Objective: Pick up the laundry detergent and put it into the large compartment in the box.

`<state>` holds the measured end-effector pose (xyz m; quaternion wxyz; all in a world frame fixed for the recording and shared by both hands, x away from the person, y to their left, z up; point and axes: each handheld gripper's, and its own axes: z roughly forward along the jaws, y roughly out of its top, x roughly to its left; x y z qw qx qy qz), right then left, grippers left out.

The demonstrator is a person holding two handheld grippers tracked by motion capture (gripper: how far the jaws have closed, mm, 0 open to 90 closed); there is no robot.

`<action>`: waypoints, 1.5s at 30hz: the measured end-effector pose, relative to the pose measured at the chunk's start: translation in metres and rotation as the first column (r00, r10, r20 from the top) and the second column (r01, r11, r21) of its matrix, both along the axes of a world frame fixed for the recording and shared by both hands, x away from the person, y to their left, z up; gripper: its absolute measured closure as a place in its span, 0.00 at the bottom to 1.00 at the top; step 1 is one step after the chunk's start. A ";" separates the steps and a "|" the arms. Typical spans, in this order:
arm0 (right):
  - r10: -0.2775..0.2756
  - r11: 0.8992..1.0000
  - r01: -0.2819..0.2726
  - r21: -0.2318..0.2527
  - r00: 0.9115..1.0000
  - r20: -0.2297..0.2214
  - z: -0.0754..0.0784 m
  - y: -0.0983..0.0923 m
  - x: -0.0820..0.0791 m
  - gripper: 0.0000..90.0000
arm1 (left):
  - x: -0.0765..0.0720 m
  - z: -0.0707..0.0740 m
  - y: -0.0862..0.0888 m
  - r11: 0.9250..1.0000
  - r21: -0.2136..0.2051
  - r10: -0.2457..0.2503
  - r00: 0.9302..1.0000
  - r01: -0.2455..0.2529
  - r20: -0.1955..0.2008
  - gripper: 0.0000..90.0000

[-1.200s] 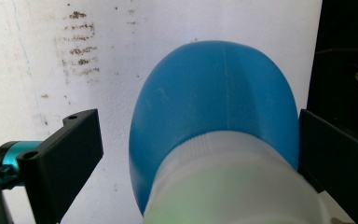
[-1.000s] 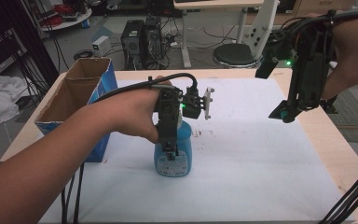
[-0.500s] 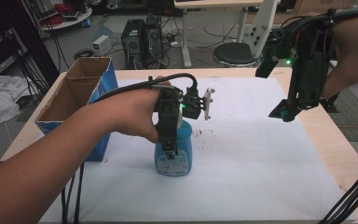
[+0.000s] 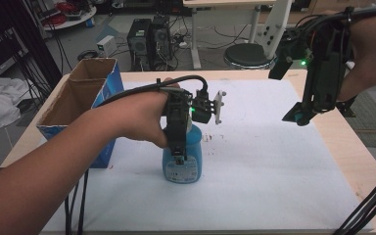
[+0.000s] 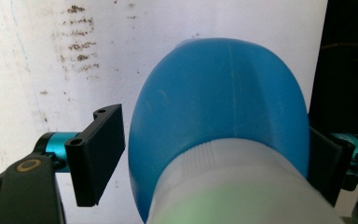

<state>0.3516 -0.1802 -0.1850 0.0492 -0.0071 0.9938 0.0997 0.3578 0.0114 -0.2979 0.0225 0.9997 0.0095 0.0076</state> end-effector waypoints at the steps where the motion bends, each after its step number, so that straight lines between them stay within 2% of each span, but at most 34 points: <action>1: 0.002 1.000 -0.002 0.000 1.000 -0.003 -0.001 0.001 0.000 0.01 | 0.000 0.000 0.000 1.000 0.002 -0.003 1.000 0.003 -0.003 0.25; 7: 0.000 1.000 0.000 -0.001 1.000 -0.005 -0.001 0.001 0.000 0.01 | 0.000 0.000 0.000 1.000 0.005 -0.005 1.000 0.005 0.000 0.25; 12: 0.002 1.000 -0.002 -0.003 1.000 -0.005 -0.001 0.001 0.001 0.01 | 0.000 0.000 0.000 1.000 0.006 -0.011 1.000 0.011 -0.012 0.31; 16: 0.001 1.000 -0.001 -0.006 1.000 -0.006 -0.001 0.001 0.001 0.01 | 0.001 0.000 0.000 1.000 0.004 -0.013 1.000 0.013 -0.013 0.32; 36: 0.001 1.000 -0.001 -0.009 1.000 -0.011 -0.003 0.004 0.002 0.01 | 0.001 0.000 -0.001 1.000 0.015 0.000 1.000 0.000 -0.020 0.33; 37: 0.003 1.000 -0.003 -0.009 1.000 -0.009 -0.004 0.004 0.002 0.01 | 0.001 0.001 -0.001 1.000 0.008 0.008 1.000 -0.007 -0.026 0.34; 38: 0.002 1.000 -0.002 -0.009 1.000 -0.009 -0.004 0.004 0.002 0.01 | 0.001 0.002 -0.002 1.000 0.014 0.004 1.000 -0.004 -0.021 0.42; 45: -0.001 1.000 0.001 -0.010 1.000 -0.013 -0.005 0.003 0.002 0.01 | 0.000 0.001 -0.003 1.000 0.029 0.006 1.000 -0.006 -0.018 0.42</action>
